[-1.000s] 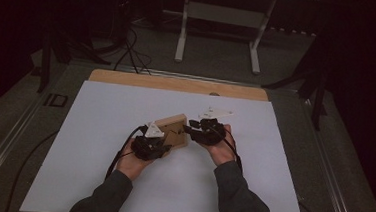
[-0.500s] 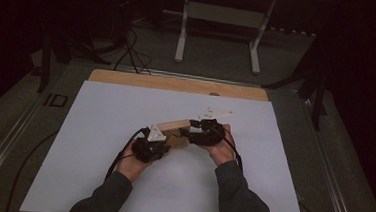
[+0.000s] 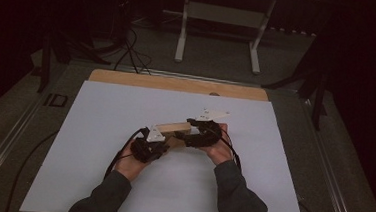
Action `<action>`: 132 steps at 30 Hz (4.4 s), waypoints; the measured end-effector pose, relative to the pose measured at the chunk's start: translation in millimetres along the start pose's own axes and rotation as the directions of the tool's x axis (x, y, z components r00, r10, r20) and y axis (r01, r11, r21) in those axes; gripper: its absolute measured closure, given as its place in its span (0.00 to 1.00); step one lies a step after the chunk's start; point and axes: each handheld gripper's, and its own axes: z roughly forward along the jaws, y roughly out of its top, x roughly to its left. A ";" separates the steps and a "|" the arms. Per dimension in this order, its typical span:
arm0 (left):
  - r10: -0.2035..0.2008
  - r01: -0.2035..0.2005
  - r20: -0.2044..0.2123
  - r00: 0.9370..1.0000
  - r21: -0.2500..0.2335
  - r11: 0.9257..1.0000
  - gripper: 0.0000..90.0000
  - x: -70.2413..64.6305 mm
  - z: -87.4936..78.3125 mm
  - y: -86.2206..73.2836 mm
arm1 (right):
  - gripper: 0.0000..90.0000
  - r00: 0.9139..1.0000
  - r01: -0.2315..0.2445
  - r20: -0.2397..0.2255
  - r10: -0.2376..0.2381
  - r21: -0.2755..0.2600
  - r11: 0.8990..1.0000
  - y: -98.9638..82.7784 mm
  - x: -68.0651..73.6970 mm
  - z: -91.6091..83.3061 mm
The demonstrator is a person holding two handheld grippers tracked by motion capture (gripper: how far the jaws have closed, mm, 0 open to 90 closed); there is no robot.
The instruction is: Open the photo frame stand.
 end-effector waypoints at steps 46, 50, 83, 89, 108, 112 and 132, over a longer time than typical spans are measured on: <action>-0.037 0.036 -0.063 0.997 -0.026 0.999 0.86 13.2 -6.3 4.3 | 0.63 0.976 0.168 0.129 -0.175 0.061 0.984 -4.1 25.4 1.8; -0.039 0.037 -0.065 0.997 -0.034 0.999 0.86 12.7 -0.5 8.8 | 0.63 0.966 0.182 0.176 -0.191 0.065 0.981 -4.2 25.5 -1.6; -0.092 0.092 0.000 0.996 -0.016 0.996 0.81 18.9 -6.6 -12.5 | 0.60 0.976 0.138 0.160 -0.146 0.059 0.989 -16.4 34.5 -6.0; -0.092 0.092 0.007 0.996 -0.004 0.996 0.81 17.9 -8.2 -16.2 | 0.58 0.977 0.147 0.146 -0.155 0.060 0.987 -18.9 38.8 -5.4; -0.117 0.117 0.013 0.993 -0.008 0.993 0.74 21.1 -11.3 -21.6 | 0.41 0.981 0.146 0.122 -0.153 0.066 0.987 -22.8 40.8 -3.1; -0.119 0.120 0.015 0.993 -0.014 0.993 0.72 21.6 -13.9 -22.2 | 0.39 0.983 0.130 0.122 -0.137 0.067 0.989 -23.6 40.4 -3.1; -0.151 0.152 0.024 0.988 -0.048 0.987 0.67 25.2 -26.9 -25.9 | 0.26 0.992 0.042 0.116 -0.046 0.035 0.999 -35.7 37.2 -20.1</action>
